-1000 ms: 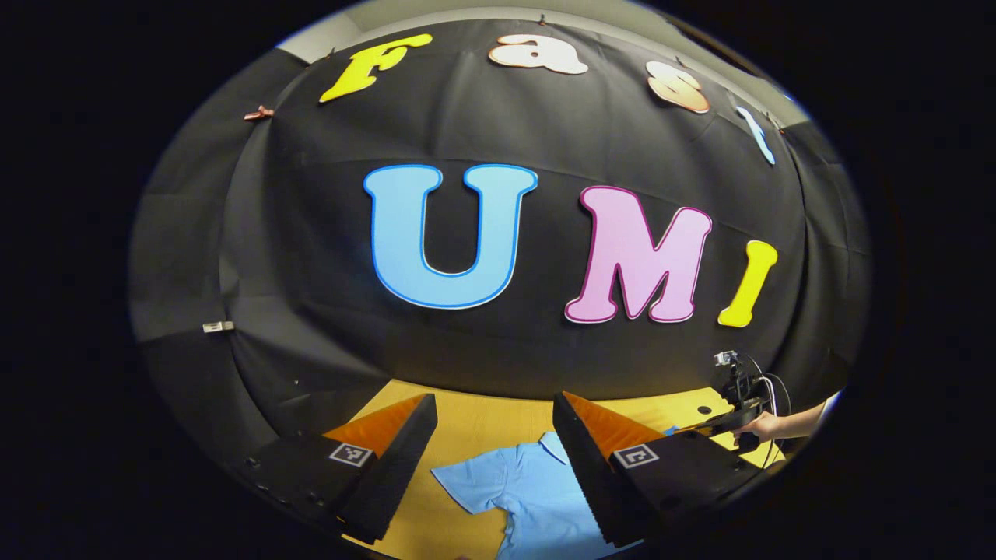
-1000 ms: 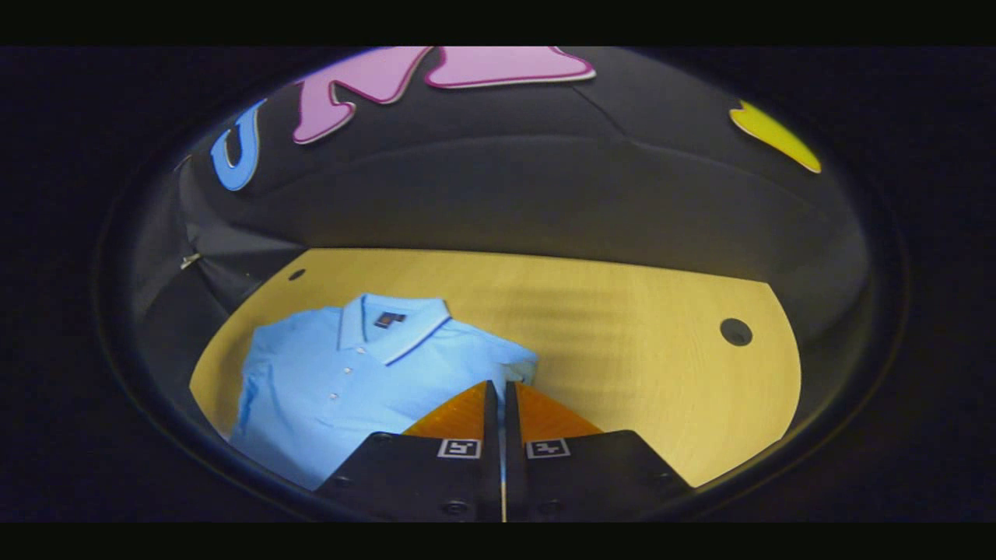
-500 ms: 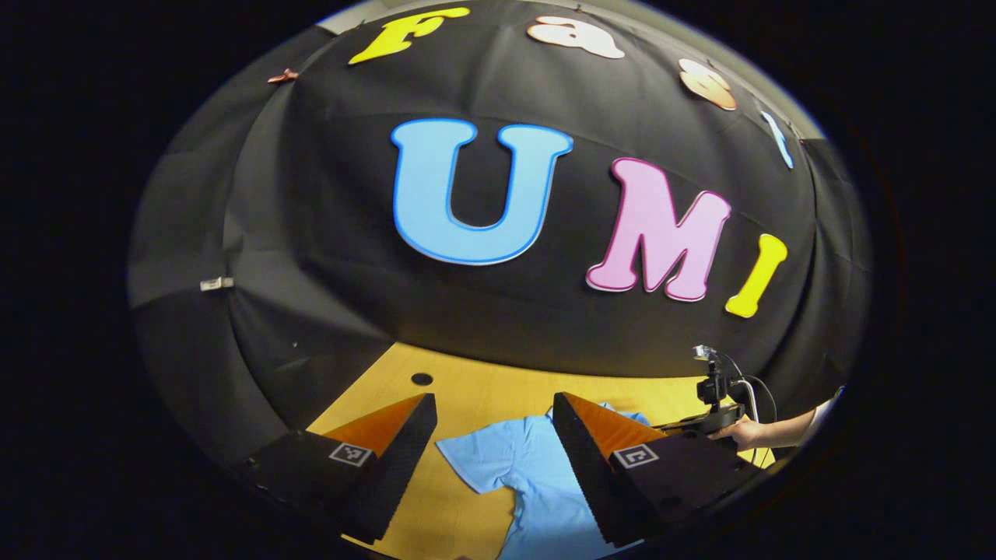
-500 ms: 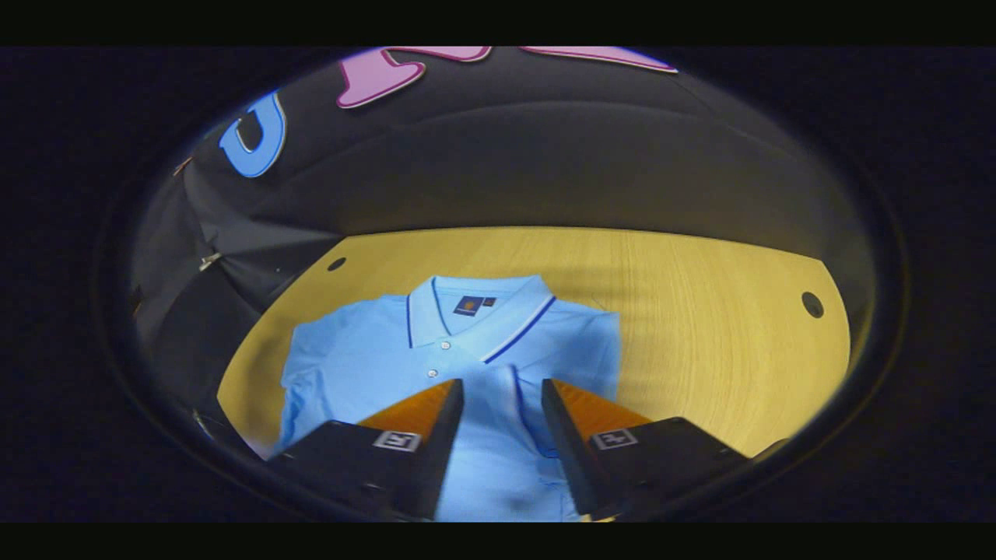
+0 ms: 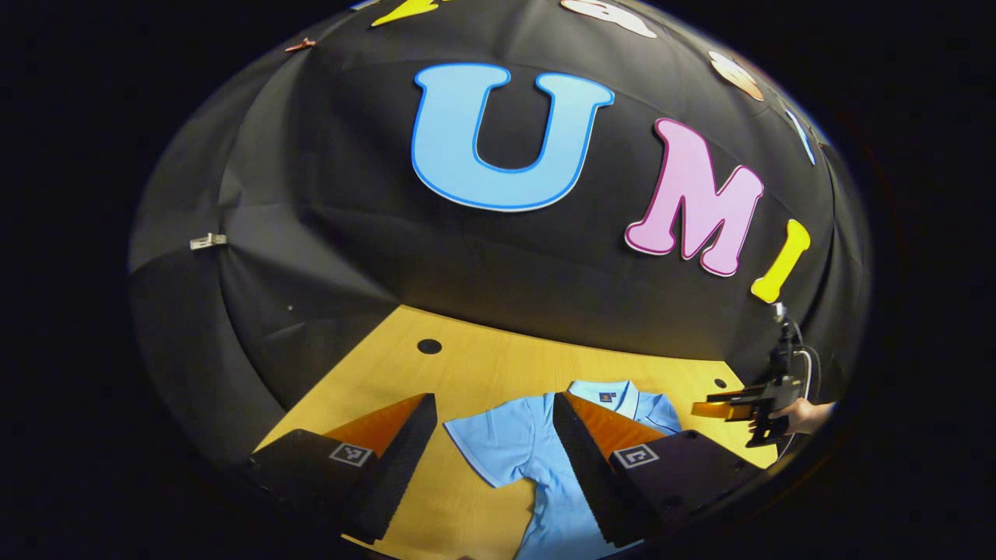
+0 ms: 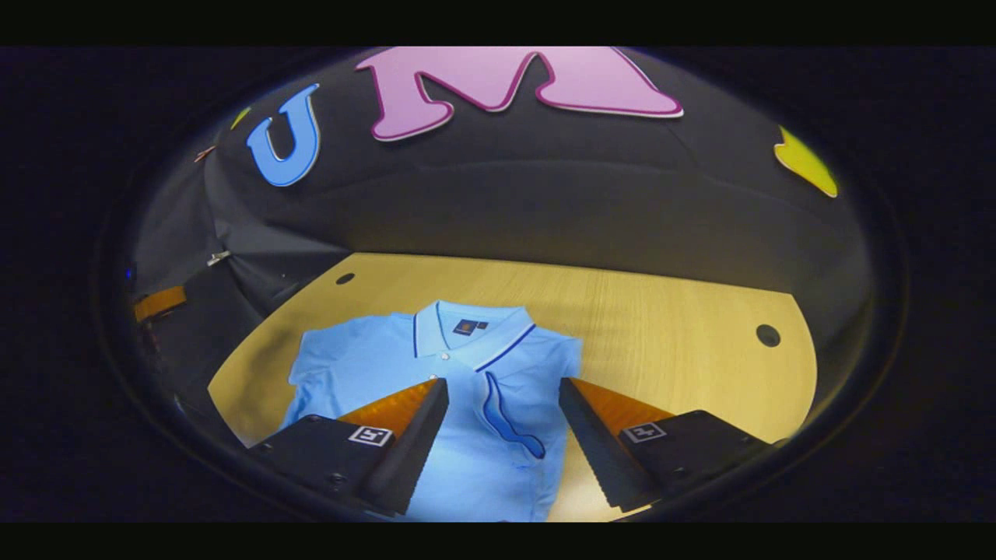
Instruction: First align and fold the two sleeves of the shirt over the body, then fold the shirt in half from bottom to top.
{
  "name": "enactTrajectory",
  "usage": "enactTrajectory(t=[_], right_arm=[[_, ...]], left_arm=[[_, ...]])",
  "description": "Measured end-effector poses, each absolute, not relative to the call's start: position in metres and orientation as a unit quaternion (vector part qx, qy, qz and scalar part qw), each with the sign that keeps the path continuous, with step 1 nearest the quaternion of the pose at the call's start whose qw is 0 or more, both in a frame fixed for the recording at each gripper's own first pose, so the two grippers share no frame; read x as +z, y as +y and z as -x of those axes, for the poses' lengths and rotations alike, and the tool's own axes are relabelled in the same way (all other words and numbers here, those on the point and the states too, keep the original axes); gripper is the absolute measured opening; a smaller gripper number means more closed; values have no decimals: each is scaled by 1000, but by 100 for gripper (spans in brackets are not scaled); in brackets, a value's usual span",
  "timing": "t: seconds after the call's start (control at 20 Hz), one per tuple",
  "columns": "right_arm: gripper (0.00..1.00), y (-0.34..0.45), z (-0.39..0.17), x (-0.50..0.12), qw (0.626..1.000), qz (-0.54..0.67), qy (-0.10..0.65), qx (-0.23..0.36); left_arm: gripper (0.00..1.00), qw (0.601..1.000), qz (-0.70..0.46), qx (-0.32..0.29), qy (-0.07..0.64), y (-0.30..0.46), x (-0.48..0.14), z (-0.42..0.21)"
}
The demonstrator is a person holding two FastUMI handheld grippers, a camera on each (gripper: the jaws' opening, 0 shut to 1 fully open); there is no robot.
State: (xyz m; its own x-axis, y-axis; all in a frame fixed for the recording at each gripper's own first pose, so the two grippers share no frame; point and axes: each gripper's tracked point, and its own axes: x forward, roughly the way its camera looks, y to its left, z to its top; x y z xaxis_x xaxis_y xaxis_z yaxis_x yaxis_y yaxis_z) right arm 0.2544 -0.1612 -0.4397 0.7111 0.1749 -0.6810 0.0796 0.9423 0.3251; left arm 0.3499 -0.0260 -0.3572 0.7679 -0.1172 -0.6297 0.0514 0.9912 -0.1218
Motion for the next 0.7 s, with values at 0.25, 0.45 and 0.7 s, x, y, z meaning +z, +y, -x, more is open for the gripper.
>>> enactTrajectory(t=[0.25,0.45,0.7], right_arm=[[91,-179,-224,-386,923,-181,340,15],[91,-196,-190,-382,923,-162,348,4],[91,-212,-149,-398,912,-167,374,-17]], left_arm=[[96,910,44,-36,411,-24,-447,-392],[97,875,30,-6,484,-17,-521,-394],[97,833,10,-2,554,-24,-579,-382]])
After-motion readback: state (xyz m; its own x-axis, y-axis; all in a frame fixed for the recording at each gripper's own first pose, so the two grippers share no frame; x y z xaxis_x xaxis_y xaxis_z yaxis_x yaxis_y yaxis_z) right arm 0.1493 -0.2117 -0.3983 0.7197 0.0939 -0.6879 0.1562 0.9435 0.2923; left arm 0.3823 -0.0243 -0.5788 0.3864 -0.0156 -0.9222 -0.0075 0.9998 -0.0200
